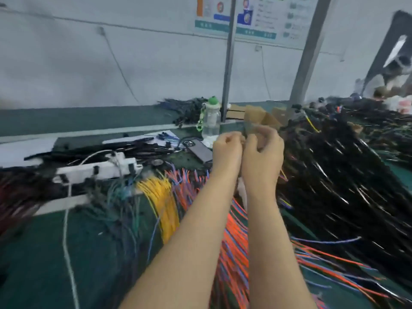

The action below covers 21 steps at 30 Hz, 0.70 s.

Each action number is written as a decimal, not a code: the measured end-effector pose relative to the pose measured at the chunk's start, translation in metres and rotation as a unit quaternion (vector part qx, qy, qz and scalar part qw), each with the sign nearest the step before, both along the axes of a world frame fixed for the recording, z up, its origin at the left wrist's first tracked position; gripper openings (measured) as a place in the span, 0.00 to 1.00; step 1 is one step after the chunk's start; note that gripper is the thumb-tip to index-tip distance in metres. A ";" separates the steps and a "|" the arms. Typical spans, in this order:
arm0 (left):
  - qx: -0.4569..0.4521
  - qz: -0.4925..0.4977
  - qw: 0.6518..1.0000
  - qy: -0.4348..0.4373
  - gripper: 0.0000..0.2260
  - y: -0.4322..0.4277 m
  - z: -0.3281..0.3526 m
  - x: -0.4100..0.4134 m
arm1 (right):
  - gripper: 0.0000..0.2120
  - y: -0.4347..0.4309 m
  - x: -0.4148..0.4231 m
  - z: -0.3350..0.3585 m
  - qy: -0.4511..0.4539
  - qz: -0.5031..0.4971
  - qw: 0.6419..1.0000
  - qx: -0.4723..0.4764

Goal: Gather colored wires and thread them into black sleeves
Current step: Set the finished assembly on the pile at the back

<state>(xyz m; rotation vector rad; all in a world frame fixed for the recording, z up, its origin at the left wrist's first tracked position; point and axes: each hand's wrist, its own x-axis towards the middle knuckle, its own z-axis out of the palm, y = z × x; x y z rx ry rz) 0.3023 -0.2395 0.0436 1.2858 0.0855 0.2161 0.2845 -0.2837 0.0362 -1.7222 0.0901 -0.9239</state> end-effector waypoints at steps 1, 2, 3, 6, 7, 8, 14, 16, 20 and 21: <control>0.008 0.038 0.999 0.001 0.09 0.028 -0.005 -0.010 | 0.10 0.027 -0.006 -0.006 0.007 0.035 0.999 0.006; 0.023 0.076 0.997 0.005 0.09 0.056 -0.011 -0.021 | 0.10 0.054 -0.013 -0.013 0.018 0.075 0.997 0.012; 0.035 0.111 0.993 0.012 0.09 0.084 -0.019 -0.033 | 0.09 0.079 -0.022 -0.022 0.033 0.118 0.992 0.013; 0.028 0.203 0.977 0.049 0.10 0.159 -0.041 -0.078 | 0.08 0.152 -0.054 -0.047 0.096 0.241 0.966 -0.009; 0.030 0.236 0.969 0.061 0.11 0.183 -0.048 -0.094 | 0.07 0.176 -0.066 -0.055 0.116 0.282 0.952 -0.017; 0.035 0.268 0.960 0.068 0.10 0.205 -0.055 -0.110 | 0.07 0.199 -0.078 -0.063 0.134 0.323 0.936 -0.025; 0.183 0.396 0.892 0.117 0.07 0.324 -0.098 -0.194 | 0.09 0.310 -0.139 -0.098 0.212 0.443 0.864 -0.108; 0.269 0.399 0.860 0.168 0.10 0.354 -0.108 -0.207 | 0.13 0.337 -0.145 -0.105 0.228 0.444 0.854 -0.149; 0.351 0.327 0.843 0.244 0.12 0.390 -0.118 -0.210 | 0.16 0.376 -0.138 -0.114 0.219 0.410 0.830 -0.308; 0.360 0.311 0.843 0.251 0.12 0.394 -0.118 -0.208 | 0.15 0.382 -0.135 -0.115 0.225 0.397 0.822 -0.341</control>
